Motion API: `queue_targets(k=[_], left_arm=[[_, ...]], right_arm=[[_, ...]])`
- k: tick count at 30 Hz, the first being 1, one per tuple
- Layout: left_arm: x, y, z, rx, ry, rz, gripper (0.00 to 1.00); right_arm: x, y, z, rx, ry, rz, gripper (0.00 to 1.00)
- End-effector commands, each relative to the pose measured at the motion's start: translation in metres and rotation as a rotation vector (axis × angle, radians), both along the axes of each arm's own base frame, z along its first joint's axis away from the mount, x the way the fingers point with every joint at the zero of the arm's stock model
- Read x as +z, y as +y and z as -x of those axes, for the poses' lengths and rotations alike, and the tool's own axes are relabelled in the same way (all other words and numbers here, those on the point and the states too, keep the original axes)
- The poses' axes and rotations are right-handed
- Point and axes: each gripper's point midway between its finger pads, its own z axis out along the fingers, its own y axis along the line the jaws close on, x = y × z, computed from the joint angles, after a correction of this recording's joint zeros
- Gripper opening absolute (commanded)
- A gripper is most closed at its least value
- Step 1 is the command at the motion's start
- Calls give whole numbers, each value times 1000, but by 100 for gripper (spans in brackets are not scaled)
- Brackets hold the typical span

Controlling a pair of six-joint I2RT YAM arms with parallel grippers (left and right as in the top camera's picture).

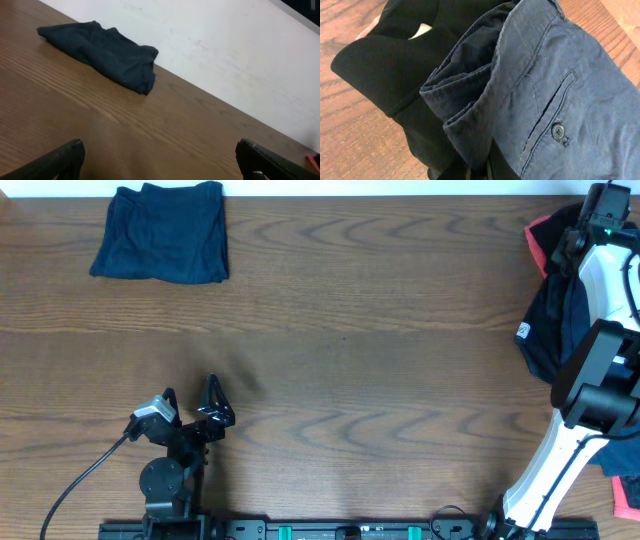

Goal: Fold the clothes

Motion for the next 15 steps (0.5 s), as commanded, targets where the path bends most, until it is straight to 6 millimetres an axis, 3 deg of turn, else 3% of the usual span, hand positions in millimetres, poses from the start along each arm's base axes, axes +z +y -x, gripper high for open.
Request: queue_targets(k=[1,7,11,15], left_arm=[[-16,5,1,25,48,0,98],[-16,4,1,24,48,0,98],[-16,4,1,24,48,0,98],[-16,4,1,24,48,0,98]], right_arm=[[29,-2,-3,-9,-60,9,4],[31,-2,-4,-9,-68,11,3],[32,-3,-6,-8,-76,13,9],[32,-3,-6,-9,-79,14,8]])
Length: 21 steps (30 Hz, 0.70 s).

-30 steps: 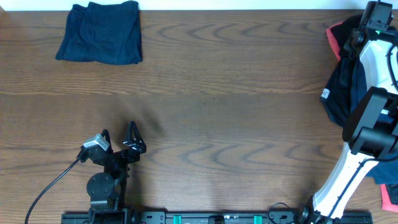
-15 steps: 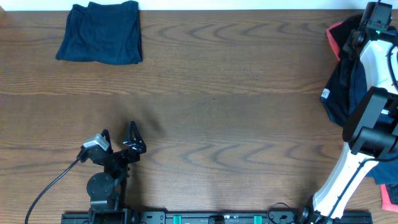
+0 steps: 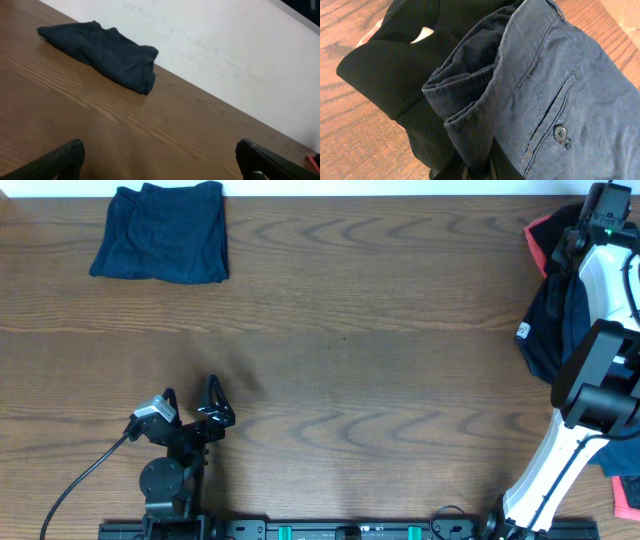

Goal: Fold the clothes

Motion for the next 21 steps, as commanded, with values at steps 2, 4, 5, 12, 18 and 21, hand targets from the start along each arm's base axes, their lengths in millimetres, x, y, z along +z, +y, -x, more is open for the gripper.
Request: queue_targets(k=[2,4,5,12,18,21], left_arm=[[-16,4,1,24,48,0,98],[-16,4,1,24,48,0,98],[-16,4,1,24,48,0,98],[-16,4,1,24,48,0,98],[-16,4,1,24,48,0,98],[-16,4,1,24,48,0,98]], right_arm=[[31,-3,-4,-10,-66,15,10],[31,-3,-4,-10,-68,15,12],[31,-3,-4,-10,-68,15,14],[32,-3,-4,-10,-69,16,13],[31,-3,-4,-10,-69,15,2],[30,0,-6,3,-72,1,19]])
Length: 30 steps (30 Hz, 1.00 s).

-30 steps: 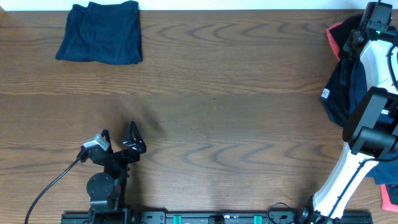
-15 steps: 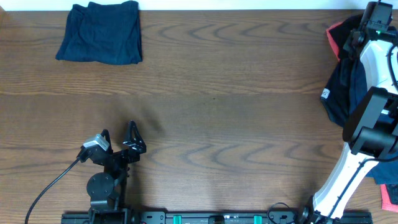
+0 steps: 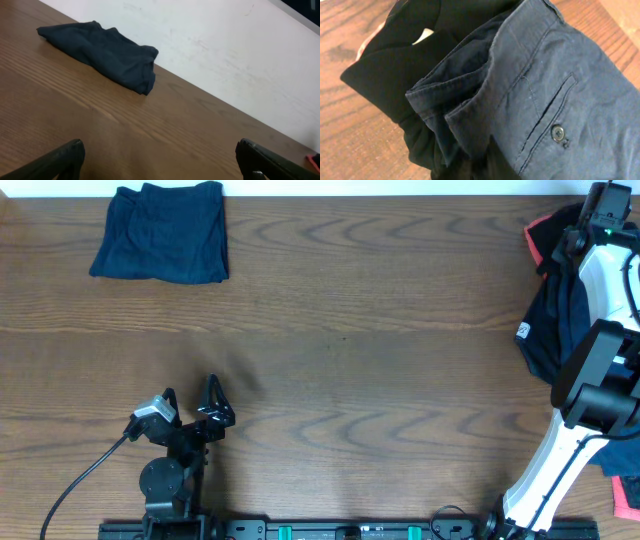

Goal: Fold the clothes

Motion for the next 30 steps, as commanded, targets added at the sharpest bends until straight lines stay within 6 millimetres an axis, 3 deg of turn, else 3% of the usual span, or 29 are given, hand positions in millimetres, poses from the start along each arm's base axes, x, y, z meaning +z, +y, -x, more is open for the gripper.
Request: queue_targets(k=[1,17,22,30], left_arm=[[-16,4,1,24,48,0,98],[-16,4,1,24,48,0,98],[-16,4,1,24,48,0,98],[-16,4,1,24,48,0,98]], right_arm=[[27,2,-6,27,-57,-4,21],[-25,8,-20,68,-9,-22,33],[-32,13,-25,93,-8,-29,41],[-30,31,-37,174,-23,-33,46]])
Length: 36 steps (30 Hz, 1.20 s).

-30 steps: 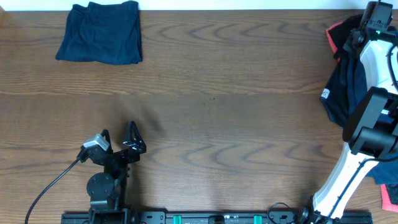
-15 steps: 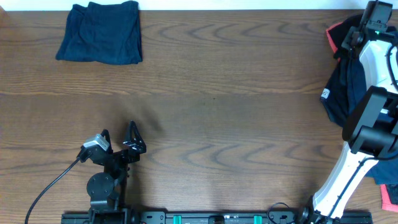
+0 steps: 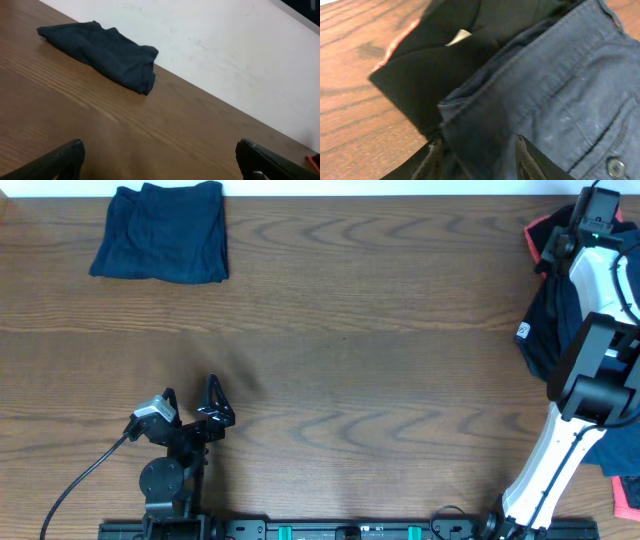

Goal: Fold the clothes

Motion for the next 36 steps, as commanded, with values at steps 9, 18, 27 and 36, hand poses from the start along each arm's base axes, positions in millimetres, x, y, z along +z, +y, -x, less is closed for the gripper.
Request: queue_targets(k=[9,18,27,36], left_arm=[[-16,4,1,24,49,0,98],[-16,4,1,24,49,0,98],[-16,4,1,24,49,0,98],[-16,4,1,24,49,0,98]], right_arm=[[-12,16,-12,63,12,5,47],[-23,5,-11,25,24,49,47],[-33,0,-7,17,61,75,46],[-44,-7,-3,-3,80,82,40]])
